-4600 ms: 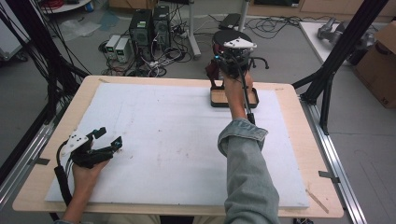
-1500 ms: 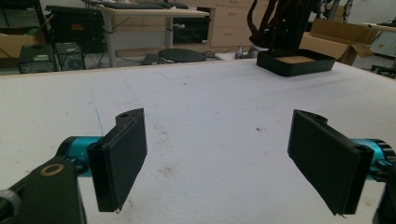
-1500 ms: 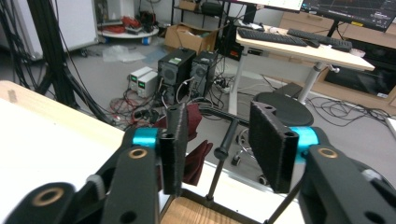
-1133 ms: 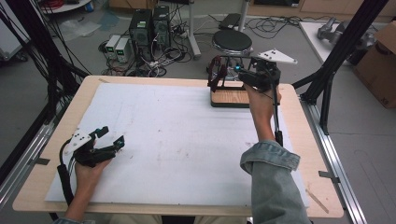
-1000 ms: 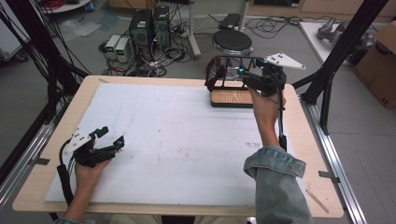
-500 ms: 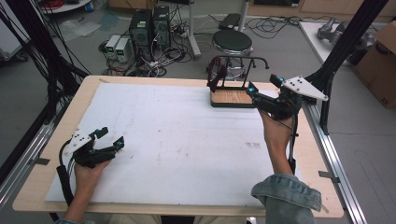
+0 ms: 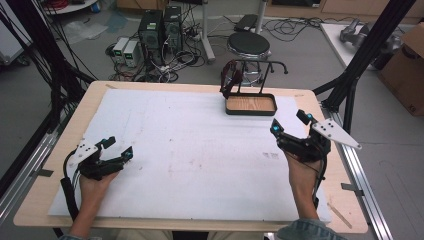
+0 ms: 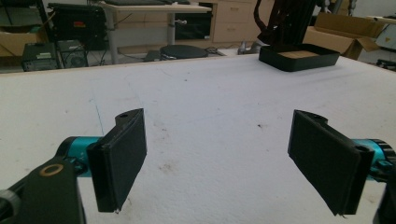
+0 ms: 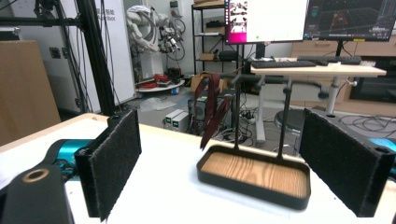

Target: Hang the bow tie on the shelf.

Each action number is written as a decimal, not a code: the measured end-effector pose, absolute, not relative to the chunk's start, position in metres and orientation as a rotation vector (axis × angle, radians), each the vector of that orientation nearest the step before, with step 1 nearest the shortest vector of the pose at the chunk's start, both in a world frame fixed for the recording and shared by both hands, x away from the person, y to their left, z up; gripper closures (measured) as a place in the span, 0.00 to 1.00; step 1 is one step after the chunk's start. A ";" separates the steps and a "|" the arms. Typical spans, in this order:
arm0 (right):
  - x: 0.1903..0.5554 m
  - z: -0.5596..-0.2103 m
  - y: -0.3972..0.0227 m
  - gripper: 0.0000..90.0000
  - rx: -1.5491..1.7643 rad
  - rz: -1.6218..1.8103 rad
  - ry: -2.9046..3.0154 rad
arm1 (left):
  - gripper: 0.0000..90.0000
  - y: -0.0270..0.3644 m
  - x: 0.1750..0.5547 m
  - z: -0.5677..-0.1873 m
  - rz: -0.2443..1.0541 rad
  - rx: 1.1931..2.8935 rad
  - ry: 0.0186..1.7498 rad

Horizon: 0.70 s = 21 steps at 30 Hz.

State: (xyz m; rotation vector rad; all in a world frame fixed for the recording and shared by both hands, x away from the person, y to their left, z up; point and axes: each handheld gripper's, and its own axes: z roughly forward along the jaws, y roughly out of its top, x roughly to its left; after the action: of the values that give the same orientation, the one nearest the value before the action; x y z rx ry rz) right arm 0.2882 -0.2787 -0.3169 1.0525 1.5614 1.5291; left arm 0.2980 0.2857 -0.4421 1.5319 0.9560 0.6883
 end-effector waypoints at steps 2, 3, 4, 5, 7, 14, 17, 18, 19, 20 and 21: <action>0.282 -0.326 -0.281 0.14 1.061 1.528 1.561 | 0.22 0.286 0.298 -0.442 0.690 1.533 0.957; 0.275 -0.337 -0.283 0.14 1.072 1.513 1.564 | 0.22 0.286 0.298 -0.442 0.691 1.533 0.957; 0.275 -0.337 -0.283 0.14 1.072 1.513 1.564 | 0.22 0.285 0.298 -0.442 0.691 1.533 0.958; 0.272 -0.343 -0.284 0.14 1.080 1.509 1.566 | 0.22 0.285 0.298 -0.442 0.689 1.532 0.959; 0.265 -0.360 -0.286 0.14 1.112 1.505 1.570 | 0.22 0.285 0.298 -0.442 0.690 1.533 0.960; 0.257 -0.387 -0.286 0.14 1.138 1.509 1.591 | 0.22 0.285 0.297 -0.442 0.694 1.535 0.963; 0.253 -0.403 -0.283 0.14 1.140 1.488 1.620 | 0.22 0.285 0.297 -0.442 0.694 1.536 0.961; 0.253 -0.403 -0.283 0.14 1.140 1.488 1.620 | 0.22 0.285 0.297 -0.442 0.696 1.535 0.962; 0.253 -0.406 -0.283 0.14 1.139 1.486 1.622 | 0.22 0.285 0.297 -0.442 0.693 1.534 0.962; 0.252 -0.408 -0.283 0.14 1.143 1.485 1.623 | 0.22 0.285 0.297 -0.442 0.694 1.535 0.962; 0.251 -0.411 -0.282 0.14 1.145 1.486 1.628 | 0.22 0.285 0.297 -0.442 0.695 1.535 0.962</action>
State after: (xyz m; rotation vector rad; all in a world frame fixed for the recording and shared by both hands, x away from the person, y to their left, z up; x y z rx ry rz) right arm 0.2512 -0.2823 -0.4108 1.1448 1.6284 1.4859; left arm 0.2970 0.2852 -0.4422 1.5355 0.9622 0.6951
